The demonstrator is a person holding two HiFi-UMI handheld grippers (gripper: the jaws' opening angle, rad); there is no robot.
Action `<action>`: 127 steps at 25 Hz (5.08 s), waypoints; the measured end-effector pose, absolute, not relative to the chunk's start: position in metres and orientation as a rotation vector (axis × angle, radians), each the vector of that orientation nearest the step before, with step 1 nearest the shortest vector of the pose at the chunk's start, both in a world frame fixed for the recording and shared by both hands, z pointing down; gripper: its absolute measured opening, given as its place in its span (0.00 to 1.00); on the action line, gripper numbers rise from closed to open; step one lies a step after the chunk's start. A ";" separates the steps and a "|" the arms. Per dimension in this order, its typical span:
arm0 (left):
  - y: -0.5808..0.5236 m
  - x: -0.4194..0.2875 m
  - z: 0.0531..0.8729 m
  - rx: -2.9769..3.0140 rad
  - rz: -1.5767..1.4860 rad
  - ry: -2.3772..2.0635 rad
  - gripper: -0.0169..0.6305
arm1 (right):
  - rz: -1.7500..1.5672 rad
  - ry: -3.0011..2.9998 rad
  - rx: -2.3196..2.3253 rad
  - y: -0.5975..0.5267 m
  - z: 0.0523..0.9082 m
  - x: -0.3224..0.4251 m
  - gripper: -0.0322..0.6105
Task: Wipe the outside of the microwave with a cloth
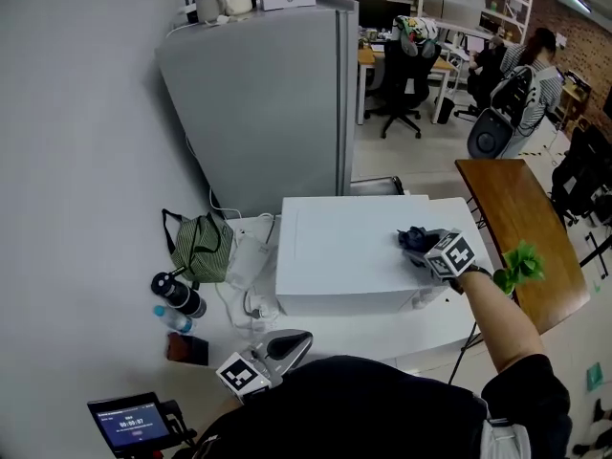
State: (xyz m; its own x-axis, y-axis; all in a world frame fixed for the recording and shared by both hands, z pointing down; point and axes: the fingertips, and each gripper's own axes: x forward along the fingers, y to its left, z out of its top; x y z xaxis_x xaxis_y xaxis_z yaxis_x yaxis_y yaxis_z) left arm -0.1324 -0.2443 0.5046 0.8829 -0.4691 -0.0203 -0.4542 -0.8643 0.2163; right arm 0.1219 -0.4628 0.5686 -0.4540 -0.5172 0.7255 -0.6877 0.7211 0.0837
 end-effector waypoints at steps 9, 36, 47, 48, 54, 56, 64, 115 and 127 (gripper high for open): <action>-0.242 -0.120 0.507 2.852 -0.114 -0.666 0.03 | 0.142 -2.239 0.904 -0.454 0.532 0.089 0.30; -0.245 -0.070 0.496 2.920 -0.055 -0.557 0.03 | 0.156 -2.191 0.762 -0.396 0.575 0.153 0.30; -0.212 -0.047 0.518 2.812 -0.039 -0.775 0.03 | -0.043 -2.460 0.456 -0.371 0.528 0.056 0.30; -0.211 -0.055 0.514 2.806 -0.046 -0.806 0.03 | -0.076 -2.473 0.389 -0.365 0.527 0.026 0.30; -0.187 -0.113 0.508 2.832 -0.047 -0.837 0.03 | -0.194 -2.441 0.230 -0.350 0.539 -0.137 0.30; -0.179 -0.148 0.504 2.822 -0.061 -0.871 0.03 | -0.121 -2.437 0.280 -0.359 0.544 -0.174 0.30; -0.164 -0.210 0.509 2.803 -0.114 -0.801 0.03 | -0.067 -2.341 0.403 -0.379 0.565 -0.200 0.30; -0.155 -0.081 0.504 2.859 -0.042 -0.720 0.03 | -1.113 -1.545 0.457 -0.320 0.632 0.049 0.30; -0.156 -0.034 0.509 2.859 -0.025 -0.659 0.03 | -0.991 -1.504 0.572 -0.315 0.622 0.155 0.29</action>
